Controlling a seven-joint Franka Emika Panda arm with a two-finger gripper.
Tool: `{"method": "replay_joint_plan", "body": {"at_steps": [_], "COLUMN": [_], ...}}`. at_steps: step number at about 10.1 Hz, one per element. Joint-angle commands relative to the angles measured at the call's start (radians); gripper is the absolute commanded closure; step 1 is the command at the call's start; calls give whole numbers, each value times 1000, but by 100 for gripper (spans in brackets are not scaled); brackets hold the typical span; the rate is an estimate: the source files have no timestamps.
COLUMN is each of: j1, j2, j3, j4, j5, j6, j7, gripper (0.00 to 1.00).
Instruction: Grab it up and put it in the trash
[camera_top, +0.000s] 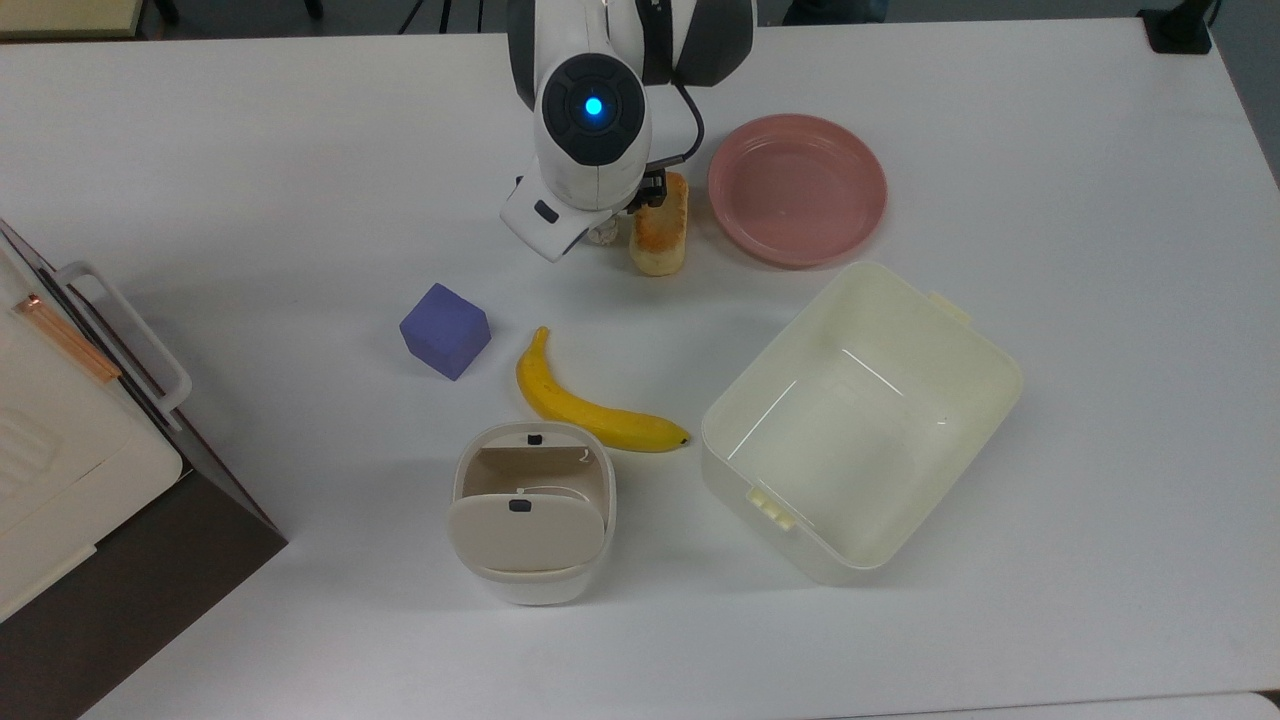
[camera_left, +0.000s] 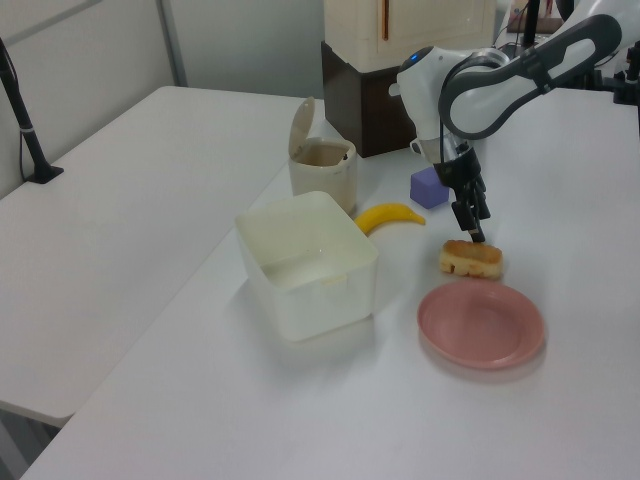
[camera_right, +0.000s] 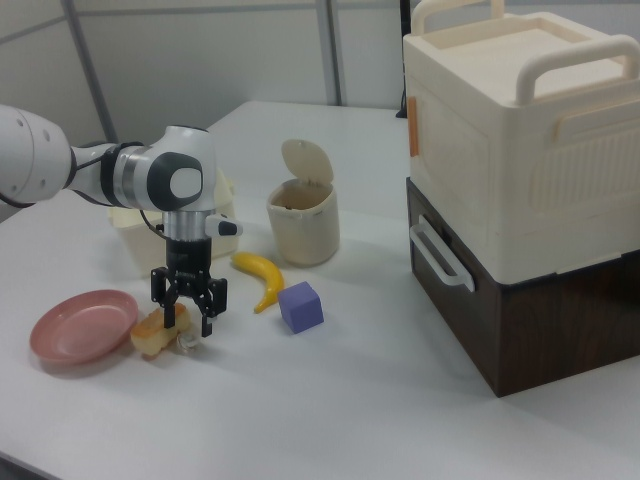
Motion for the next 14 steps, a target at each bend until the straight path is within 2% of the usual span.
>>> {"method": "replay_joint_plan", "body": {"at_steps": [1,3,5,6,7,8,9,10,11,13,14], "j1": [18,24,26,26,24,24,21,16,15,13,18], "j2": [10,44,51,51,50,50,36,16,1,8,7], "j3": [-9,-9,-9,-7,-7,-7,-7,-7,-9,-9,-10], "j4": [-11,-11,-14,-14,-10,-7,4,56,90,241,278], "j5": [-17,-17,-29,-29,-29,-26,-17,-14,-14,8,6], "j6": [14,55,55,55,54,54,54,45,46,63,174], "j7": [-5,-3,-3,-8,-11,-11,-11,-12,-12,-58,-49], "gripper": [18,27,46,62,82,90,96,100,100,100,100]}}
